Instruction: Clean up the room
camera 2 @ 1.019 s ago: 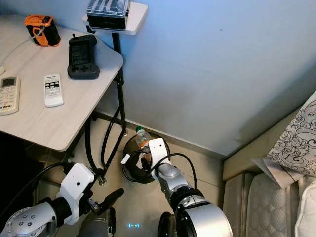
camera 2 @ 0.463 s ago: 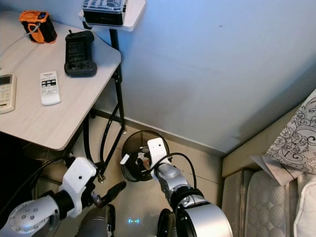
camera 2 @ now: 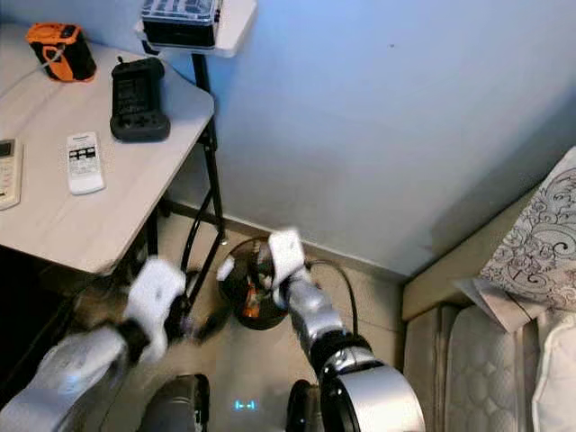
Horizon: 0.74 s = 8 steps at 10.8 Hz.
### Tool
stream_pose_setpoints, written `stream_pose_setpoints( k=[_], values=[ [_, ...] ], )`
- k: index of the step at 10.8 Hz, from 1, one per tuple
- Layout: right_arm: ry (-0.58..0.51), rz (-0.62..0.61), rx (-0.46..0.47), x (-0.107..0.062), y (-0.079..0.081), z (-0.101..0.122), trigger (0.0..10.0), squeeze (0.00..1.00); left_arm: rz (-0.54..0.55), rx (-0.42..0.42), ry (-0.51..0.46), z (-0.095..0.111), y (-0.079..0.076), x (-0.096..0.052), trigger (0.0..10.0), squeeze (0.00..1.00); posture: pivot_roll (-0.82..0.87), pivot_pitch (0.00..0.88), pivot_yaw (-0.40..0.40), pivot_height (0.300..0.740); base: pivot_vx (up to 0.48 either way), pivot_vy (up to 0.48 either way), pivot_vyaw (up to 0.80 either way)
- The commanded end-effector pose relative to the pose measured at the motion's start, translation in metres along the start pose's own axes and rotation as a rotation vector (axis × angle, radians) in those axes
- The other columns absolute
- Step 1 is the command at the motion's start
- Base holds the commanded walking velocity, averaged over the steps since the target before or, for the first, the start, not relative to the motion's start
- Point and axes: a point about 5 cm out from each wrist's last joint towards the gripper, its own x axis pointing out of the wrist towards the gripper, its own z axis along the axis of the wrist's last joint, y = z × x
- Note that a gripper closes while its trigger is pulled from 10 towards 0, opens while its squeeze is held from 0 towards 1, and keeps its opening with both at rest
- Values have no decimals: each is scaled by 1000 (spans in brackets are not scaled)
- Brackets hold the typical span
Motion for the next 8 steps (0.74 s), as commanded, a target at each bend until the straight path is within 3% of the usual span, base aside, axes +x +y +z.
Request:
stream_pose_setpoints(
  k=[1,2,3,4,5,7,8],
  values=[
    [-143,-53,45,0,-13,25,10000,0,97,-13,-46,4,10,5,10000,0,278,136,-57,727,0,0,0],
    [-278,-125,88,-8,-35,42,10000,0,225,-27,-130,16,24,14,10000,0,248,108,-51,727,0,0,0],
    [-343,-182,81,-18,-50,46,10000,0,298,-32,-180,21,32,14,10000,0,200,71,-36,727,0,0,0],
    [-433,-289,73,-41,-74,46,10000,0,355,-33,-214,22,41,13,10000,0,162,40,-20,727,0,0,0],
    [-479,-368,77,-61,-88,42,10000,0,366,-35,-209,18,45,17,10000,0,134,17,-10,727,0,0,0],
    [-512,-485,91,-104,-101,17,10000,0,361,-17,-244,23,48,29,10000,0,82,0,7,727,0,0,0],
    [-506,-494,97,-109,-99,13,10000,0,361,-9,-251,23,48,30,10000,0,73,0,13,727,0,0,0]
  ],
)
